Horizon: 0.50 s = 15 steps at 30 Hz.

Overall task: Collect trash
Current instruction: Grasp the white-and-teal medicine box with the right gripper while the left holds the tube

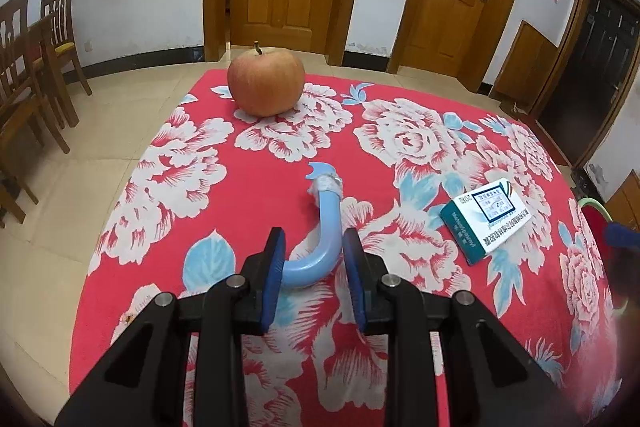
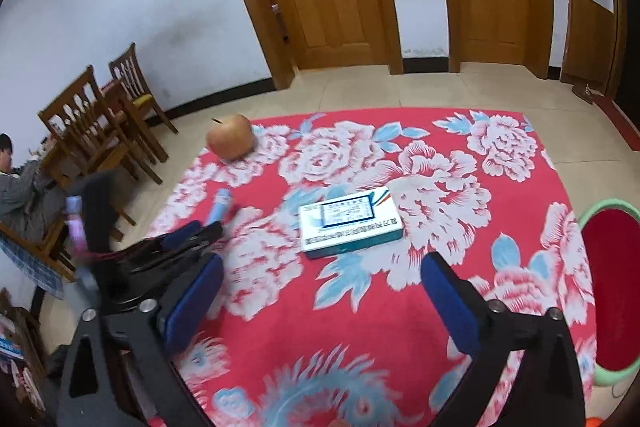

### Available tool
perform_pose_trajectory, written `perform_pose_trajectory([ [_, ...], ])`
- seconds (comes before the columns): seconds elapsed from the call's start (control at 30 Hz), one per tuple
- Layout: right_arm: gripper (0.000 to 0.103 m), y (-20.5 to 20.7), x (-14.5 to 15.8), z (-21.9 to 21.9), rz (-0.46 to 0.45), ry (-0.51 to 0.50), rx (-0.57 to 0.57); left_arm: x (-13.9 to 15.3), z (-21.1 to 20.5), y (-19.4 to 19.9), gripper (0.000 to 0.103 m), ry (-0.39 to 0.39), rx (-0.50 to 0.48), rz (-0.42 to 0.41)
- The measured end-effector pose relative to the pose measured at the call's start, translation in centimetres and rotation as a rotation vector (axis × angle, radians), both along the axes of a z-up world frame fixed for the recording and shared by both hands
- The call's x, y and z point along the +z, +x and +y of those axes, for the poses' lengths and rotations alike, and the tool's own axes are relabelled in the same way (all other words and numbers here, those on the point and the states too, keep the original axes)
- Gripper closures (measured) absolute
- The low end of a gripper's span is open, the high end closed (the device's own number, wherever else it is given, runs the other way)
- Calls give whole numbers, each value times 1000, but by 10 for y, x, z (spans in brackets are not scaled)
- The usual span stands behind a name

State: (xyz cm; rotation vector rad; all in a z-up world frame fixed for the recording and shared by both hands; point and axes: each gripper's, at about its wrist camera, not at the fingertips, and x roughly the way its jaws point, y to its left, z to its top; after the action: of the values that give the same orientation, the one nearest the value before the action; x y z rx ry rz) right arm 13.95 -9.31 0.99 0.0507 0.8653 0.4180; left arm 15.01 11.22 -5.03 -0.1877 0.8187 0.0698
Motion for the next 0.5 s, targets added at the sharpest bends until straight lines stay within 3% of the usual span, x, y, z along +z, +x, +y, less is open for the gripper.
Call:
perform_pose_trajectory([
  [0.27,0,42,-50,7,57,-92,-36,-4,5,2,74,-30,11,16],
  [0.5,0,54,-59,15,41,-97,-12,-5,6,2,74,-43,12,20],
])
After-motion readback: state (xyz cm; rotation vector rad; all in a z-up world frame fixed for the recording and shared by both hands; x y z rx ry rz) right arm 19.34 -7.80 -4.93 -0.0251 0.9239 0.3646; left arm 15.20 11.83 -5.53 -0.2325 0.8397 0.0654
